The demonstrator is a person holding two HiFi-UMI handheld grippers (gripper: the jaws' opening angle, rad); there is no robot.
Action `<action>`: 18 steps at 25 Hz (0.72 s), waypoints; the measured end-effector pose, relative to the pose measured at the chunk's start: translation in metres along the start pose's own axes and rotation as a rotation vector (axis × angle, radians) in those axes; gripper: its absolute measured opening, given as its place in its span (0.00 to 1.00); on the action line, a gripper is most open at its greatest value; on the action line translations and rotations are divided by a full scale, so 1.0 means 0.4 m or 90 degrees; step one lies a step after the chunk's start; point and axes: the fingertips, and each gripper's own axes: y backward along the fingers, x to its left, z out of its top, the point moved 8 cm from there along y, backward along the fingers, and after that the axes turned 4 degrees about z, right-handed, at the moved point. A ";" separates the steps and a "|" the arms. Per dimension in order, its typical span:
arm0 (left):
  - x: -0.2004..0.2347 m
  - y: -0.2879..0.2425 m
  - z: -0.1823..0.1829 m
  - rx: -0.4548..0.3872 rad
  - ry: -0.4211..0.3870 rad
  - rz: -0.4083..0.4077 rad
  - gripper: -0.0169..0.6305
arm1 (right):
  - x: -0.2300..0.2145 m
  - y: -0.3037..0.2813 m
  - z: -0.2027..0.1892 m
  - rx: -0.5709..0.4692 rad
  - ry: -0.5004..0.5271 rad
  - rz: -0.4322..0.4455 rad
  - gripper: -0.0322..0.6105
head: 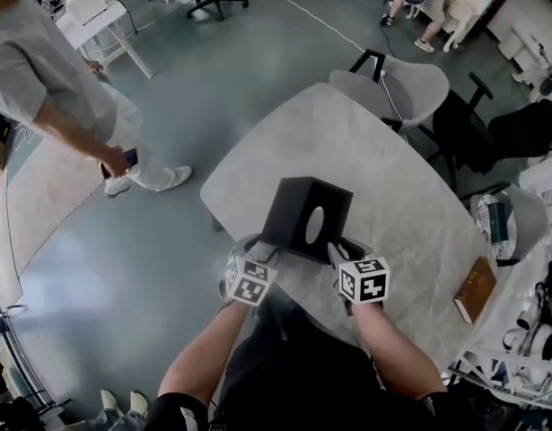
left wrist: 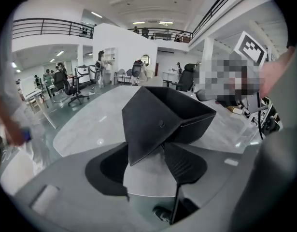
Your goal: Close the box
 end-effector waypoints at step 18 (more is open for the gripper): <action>0.083 -0.023 -0.062 -0.061 0.234 -0.047 0.48 | 0.027 -0.012 -0.027 0.014 0.086 -0.035 0.24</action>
